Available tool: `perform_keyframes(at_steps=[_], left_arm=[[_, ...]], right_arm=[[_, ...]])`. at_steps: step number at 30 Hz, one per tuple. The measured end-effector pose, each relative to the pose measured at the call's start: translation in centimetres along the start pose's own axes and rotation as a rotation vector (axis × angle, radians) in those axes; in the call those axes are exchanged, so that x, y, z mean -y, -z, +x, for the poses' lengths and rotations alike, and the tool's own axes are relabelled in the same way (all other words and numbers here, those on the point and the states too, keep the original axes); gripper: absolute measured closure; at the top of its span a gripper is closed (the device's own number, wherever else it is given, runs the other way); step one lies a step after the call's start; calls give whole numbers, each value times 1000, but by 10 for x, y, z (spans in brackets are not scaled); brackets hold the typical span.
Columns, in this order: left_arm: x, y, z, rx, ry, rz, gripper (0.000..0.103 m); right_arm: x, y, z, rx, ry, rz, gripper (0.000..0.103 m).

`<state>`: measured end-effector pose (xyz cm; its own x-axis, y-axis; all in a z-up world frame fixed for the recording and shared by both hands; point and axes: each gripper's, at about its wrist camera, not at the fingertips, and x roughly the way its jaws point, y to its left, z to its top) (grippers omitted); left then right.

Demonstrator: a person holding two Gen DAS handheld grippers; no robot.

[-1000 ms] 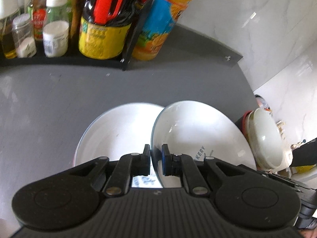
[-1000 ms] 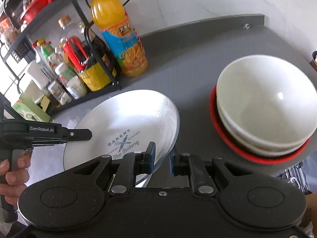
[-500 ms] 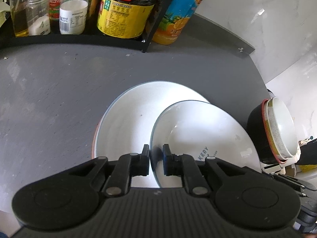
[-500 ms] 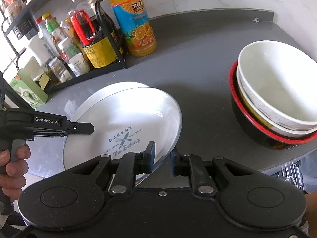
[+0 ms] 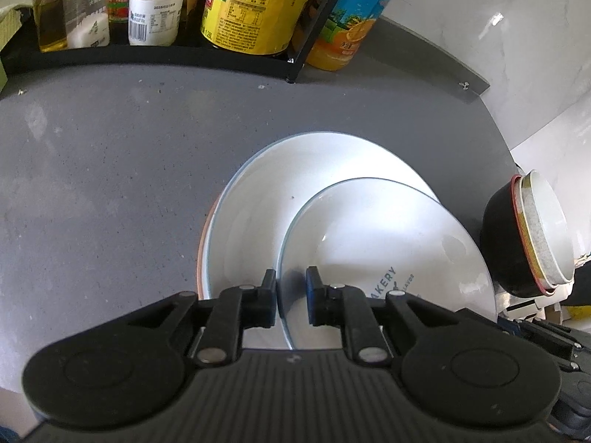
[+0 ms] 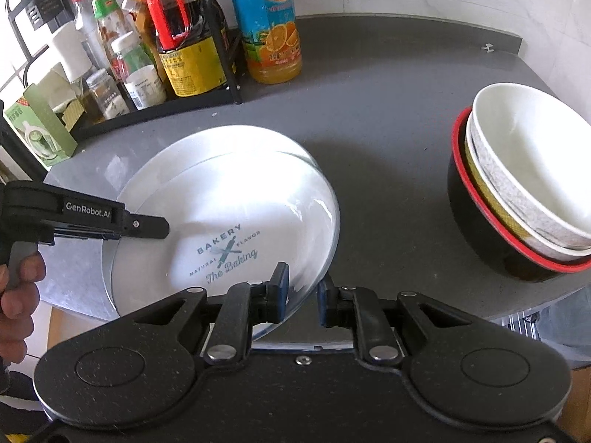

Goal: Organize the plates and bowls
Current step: 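Carry the 'Bakery' plate with both grippers and lower it onto the 'Sweet' plate, then open both grippers to release the 'Bakery' plate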

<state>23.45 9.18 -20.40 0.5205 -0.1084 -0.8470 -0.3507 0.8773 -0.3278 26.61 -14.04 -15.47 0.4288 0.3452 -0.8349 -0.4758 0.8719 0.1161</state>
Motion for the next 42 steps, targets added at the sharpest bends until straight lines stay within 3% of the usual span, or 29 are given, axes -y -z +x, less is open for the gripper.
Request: perform_keyframes(at_steps=[17,32,36,39,42], left_arm=[[-1,-4,-3,37,-71,61,89],[13,-11,-6,-11,-145,127,88],[14,-14,-17,18,-171,146,87],[17,-20,-25,33,-199,154,84],[23,-24,-33,51,-193,151,73]], right_arm=[[1,-3,5,-4,1,6,82],[4,-6,16,-35,-25,23,77],[8,-7,9,-25,-19,37,74],[15,-8,0,-8,-28,56,74],[27,-8,-13,20,-29,85,68]])
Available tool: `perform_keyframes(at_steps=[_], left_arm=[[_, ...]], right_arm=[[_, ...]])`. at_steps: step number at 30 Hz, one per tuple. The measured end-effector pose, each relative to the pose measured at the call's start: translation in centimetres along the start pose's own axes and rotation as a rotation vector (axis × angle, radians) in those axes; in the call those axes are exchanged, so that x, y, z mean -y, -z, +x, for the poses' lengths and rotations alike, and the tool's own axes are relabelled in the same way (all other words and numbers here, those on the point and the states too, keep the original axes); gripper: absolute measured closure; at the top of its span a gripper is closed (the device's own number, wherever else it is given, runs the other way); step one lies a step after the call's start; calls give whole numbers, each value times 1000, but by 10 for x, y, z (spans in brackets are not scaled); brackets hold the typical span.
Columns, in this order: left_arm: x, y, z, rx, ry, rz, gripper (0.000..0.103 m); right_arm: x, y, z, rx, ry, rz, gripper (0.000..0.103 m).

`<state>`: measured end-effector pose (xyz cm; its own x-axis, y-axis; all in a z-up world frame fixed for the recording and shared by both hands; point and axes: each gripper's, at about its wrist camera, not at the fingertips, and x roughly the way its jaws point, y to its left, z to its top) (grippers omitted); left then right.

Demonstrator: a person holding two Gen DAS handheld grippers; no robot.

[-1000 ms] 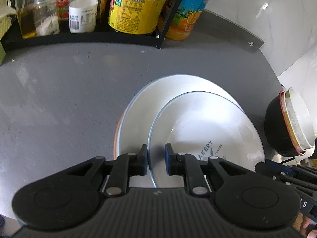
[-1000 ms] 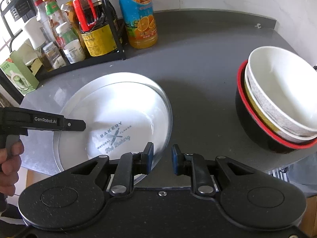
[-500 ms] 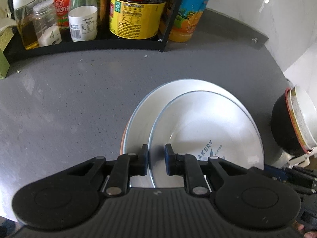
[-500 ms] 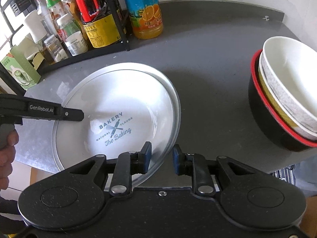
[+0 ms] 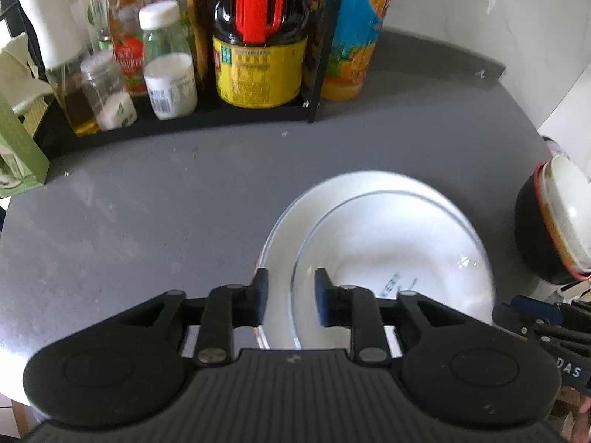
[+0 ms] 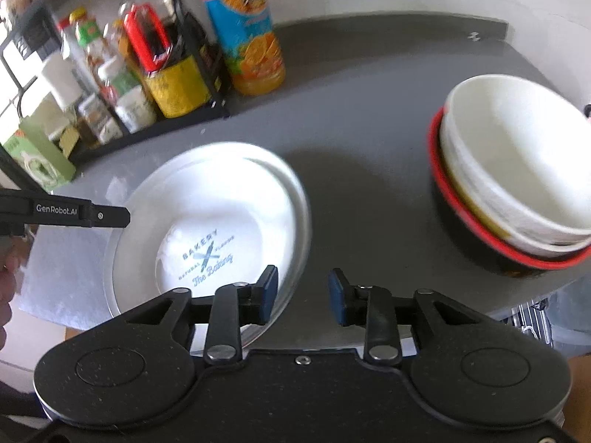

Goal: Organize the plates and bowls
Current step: 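Open both grippers to release the 'Bakery' plate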

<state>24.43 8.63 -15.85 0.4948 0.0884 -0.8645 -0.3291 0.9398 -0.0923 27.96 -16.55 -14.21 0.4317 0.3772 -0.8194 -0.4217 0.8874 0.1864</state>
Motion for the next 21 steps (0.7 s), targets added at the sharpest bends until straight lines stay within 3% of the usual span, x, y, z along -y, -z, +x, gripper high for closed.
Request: perform_keyframes(at_steps=[2,4,7,10,21], left_arm=[[6,-4,-4,3,-8,3,55],[14,-7,-9,21,-11,5,45],[27,-14,-14,41,-7,3,32],[45,-22,-20,62,20,24,30],[129,-42,-22,86,137,78,25]], right_arm=[[9,-3,-13,31,2,19,56],[18,-6,-26,61,6,37,53],[34,-13,-45,103,-3,65,39],[48,-20,-61,160,6,73,21],[109,-28,-93,254,59,190,11]])
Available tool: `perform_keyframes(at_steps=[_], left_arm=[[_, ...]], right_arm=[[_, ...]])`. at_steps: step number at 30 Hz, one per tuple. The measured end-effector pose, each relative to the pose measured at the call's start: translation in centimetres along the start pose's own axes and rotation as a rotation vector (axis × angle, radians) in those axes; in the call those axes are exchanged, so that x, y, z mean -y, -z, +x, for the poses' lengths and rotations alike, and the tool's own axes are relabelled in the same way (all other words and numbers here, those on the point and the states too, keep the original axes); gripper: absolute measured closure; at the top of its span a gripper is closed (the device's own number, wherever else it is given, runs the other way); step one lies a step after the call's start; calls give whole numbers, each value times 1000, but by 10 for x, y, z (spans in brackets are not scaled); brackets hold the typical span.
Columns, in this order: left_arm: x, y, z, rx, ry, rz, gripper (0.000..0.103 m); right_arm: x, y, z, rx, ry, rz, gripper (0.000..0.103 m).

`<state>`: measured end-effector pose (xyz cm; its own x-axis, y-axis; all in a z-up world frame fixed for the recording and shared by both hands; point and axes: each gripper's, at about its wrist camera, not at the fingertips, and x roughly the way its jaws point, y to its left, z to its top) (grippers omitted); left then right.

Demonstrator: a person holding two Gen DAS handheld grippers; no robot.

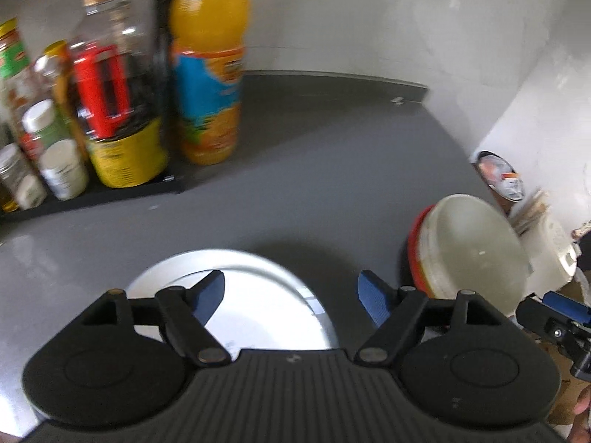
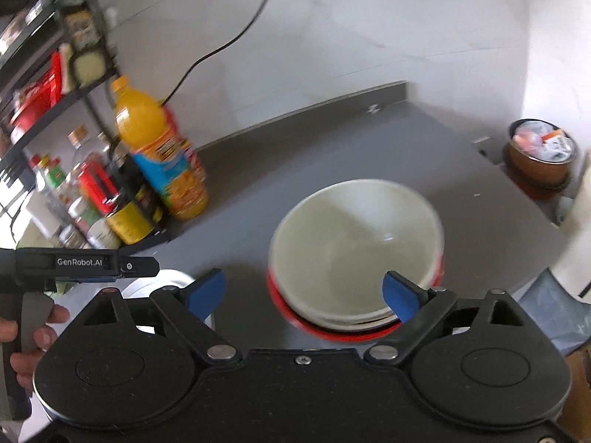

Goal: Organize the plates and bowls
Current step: 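Open both grippers to release the 'Bakery' plate, then move both grippers to the red bowl stack and grip the red bowl's rim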

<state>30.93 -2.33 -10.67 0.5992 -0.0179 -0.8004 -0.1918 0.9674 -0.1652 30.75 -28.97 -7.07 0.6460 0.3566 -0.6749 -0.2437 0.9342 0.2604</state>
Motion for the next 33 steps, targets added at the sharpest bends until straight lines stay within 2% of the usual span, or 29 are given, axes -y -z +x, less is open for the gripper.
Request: perform_keyframes(at_steps=[10,17,27,33], left_arm=[[63,-11,34,-28,87,35,25],[89,-13,63,-53,88,28,25],[98,-4,92,-110,64,-31,25],[98,3,106,-141,53,-80,25]], right_arm=[[58,-8,6,-5,88,81,8],[82,-9,23,-17,144,83,8],[97,-6,54,-85,39,88,8],[105,-6,77,-156,11,117,8]])
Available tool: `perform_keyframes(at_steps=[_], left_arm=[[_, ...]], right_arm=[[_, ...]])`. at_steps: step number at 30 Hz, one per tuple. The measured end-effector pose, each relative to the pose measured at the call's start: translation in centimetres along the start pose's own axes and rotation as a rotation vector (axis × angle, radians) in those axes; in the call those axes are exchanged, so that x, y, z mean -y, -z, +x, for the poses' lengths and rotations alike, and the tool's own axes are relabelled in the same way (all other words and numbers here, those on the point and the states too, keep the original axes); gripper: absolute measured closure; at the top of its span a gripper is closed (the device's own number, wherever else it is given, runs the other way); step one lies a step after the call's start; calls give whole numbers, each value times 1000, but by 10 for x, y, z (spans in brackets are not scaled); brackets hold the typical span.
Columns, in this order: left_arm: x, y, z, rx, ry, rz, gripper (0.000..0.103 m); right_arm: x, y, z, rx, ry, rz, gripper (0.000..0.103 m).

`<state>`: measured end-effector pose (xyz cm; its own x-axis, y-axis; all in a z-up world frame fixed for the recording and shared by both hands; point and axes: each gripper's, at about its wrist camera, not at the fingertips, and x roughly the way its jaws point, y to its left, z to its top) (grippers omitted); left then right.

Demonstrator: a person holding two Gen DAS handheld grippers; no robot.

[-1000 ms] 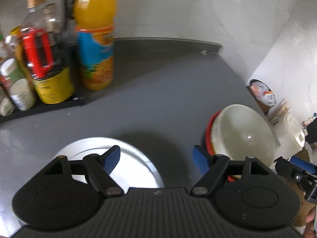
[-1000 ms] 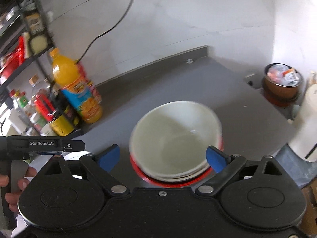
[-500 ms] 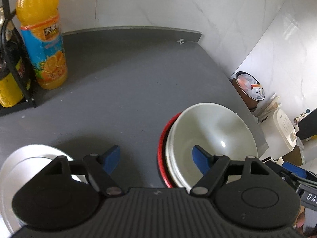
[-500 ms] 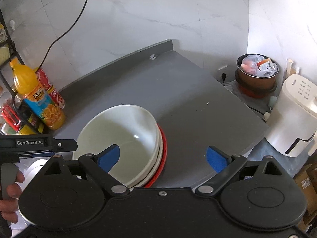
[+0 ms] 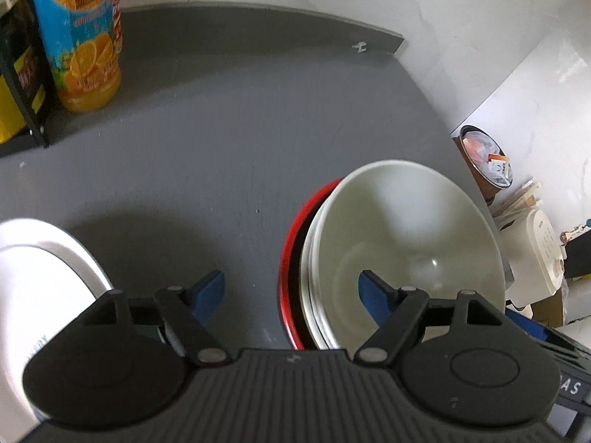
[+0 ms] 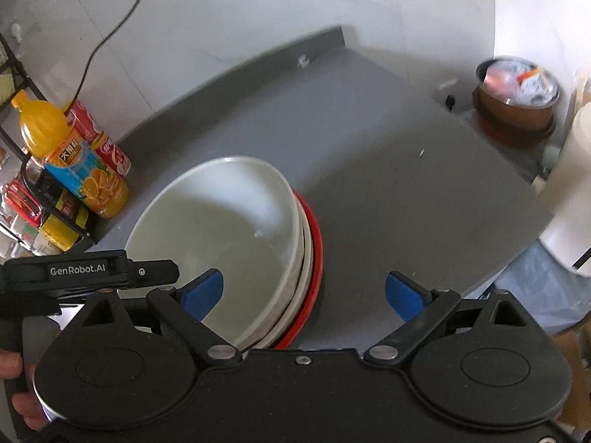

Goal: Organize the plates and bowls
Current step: 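Move both grippers to the red bowl stack and grip the red bowl's rim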

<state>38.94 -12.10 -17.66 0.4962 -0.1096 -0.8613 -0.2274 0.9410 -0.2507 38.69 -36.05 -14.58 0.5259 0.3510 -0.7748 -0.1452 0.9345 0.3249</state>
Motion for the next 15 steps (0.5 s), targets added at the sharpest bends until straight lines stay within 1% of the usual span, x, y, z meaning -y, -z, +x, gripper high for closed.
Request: perform_keyframes(at_steps=[3,6,7,9,10,11,12,13,14,15], left_arm=[[-2,2,7,-24,2,-22,25],[-4,2,10,-38,22,-47,28],[-4,3,11,-41,28,-52,29],[-4,3,13,-49,36,-55,32],[-4,3,14,-58,40,-59,38],[-4,2,16,-68,48,-66,47],[-6,2,18,-82,64,-77,53],[-7,2,19,-99,77,-92,62],[-9,3,20,-103,64,-101,70],[-9,3,20,-100,51,-98,74]], right_arm=[[4,-2,10,-35,-28,26,8],[7,-5,15,-50,-26,39,9],[8,-5,17,-53,-27,42,10],[10,-6,20,-66,-38,45,16],[11,-7,23,-82,-42,47,23],[12,-7,25,-99,-44,50,33],[13,-8,28,-116,-46,54,40],[14,-7,31,-134,-49,57,53],[14,-8,32,-138,-66,60,67],[14,-8,30,-128,-75,63,67]])
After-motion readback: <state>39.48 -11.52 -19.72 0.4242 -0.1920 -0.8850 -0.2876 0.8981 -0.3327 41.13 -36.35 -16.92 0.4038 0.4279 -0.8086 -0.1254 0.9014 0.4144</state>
